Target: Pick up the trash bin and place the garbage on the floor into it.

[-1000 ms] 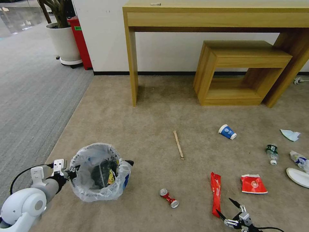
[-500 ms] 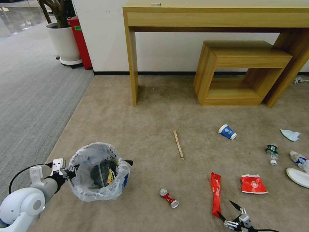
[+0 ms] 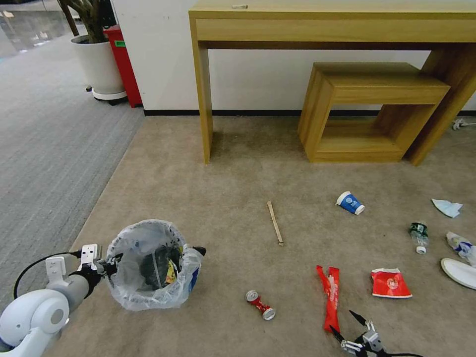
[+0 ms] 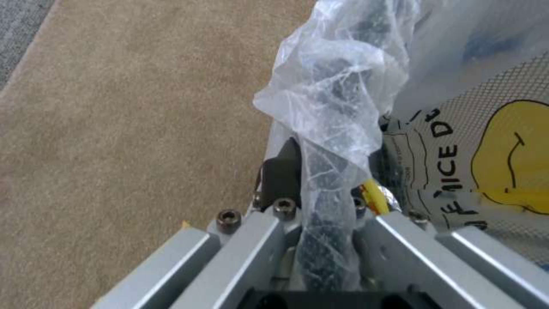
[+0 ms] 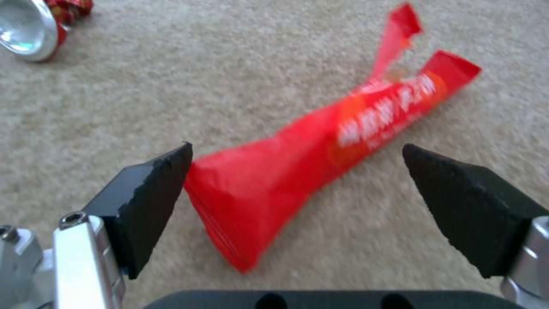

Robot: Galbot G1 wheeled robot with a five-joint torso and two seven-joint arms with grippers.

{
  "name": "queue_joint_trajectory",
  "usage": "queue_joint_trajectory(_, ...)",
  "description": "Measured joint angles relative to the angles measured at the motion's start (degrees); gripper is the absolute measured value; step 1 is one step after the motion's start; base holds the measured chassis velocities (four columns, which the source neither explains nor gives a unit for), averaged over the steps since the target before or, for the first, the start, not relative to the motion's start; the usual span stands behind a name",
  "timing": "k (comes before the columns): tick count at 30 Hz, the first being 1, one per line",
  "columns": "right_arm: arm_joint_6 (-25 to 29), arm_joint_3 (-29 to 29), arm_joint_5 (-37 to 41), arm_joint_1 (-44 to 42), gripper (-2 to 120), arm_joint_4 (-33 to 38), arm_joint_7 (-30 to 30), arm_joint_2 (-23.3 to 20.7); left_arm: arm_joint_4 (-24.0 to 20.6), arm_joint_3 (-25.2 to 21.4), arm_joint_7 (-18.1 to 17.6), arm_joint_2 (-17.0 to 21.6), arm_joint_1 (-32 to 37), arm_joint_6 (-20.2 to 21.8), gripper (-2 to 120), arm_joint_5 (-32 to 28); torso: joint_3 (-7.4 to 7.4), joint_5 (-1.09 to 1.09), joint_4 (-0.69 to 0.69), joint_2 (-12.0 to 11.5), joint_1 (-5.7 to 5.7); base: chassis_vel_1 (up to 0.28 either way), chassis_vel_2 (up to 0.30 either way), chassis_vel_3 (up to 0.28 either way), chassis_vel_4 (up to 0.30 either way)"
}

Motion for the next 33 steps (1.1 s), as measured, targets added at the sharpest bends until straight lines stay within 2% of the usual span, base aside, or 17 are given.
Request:
queue_joint_trajectory(11,-0.02,-0.38,0.06,-0.18,92,1.03,0.26,0.32,-0.43,-0.15,-0.02,-0.02,0.2,-0.04,0,-0.02,0.0,0.0,0.0,0.0,0.0,0.0,0.0,0.0,0.0)
queue_joint_trajectory(33,-0.03,0.46,-0.3,0.95,87,-3.04,0.5,2.12,-1.69,-0.32,-0.1,-0.62,1.07,-0.11,0,-0.11,0.0,-0.01,0.0,0.0,0.0,0.0,0.0,0.0,0.0)
